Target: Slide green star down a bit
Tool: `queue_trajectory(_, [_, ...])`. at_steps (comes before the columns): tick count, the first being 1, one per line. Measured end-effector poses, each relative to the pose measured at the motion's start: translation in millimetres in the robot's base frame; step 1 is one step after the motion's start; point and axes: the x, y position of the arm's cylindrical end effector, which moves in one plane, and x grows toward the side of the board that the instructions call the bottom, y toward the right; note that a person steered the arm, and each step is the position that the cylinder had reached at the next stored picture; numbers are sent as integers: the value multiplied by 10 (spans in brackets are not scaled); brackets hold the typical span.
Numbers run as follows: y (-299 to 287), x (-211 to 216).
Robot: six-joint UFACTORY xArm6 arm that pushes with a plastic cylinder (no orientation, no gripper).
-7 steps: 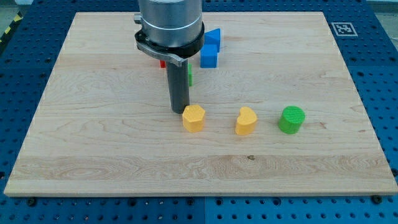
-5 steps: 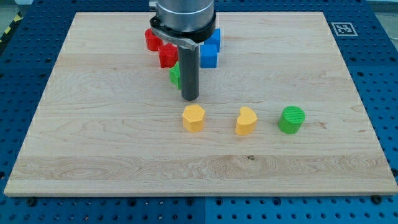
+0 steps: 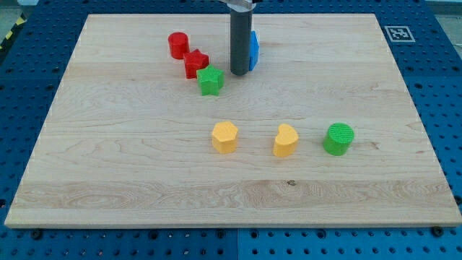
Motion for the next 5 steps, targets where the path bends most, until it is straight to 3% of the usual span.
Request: queue_trajectory(5, [-571,326])
